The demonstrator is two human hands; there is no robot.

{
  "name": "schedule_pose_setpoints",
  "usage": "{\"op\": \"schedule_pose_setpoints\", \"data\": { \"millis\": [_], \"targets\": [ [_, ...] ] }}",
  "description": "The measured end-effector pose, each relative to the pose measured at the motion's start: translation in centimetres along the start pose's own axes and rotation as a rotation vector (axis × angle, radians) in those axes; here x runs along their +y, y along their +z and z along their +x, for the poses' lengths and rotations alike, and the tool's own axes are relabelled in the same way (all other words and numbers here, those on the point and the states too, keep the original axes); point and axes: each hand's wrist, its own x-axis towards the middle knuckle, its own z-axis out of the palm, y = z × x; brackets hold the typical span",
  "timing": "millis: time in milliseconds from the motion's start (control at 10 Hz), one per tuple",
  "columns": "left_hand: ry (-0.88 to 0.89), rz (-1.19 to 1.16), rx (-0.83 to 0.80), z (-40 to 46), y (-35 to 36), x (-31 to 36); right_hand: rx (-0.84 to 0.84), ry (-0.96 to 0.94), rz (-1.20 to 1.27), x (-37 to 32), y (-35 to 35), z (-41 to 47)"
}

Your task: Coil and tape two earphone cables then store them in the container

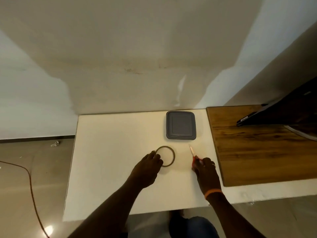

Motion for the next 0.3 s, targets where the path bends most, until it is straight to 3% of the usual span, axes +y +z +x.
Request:
{"op": "schedule_pose_setpoints", "data": {
  "millis": [200,300],
  "targets": [
    [-0.074,0.027,0.015,-0.6,-0.5,1.1,-0.106,-0.104,-0.346,-0.5,-0.9,0.0],
    [-0.160,-0.020,0.014,-1.6,-3.8,1.9,-0.142,0.058,-0.324,-2.9,-4.1,-1.2]
  ]
}}
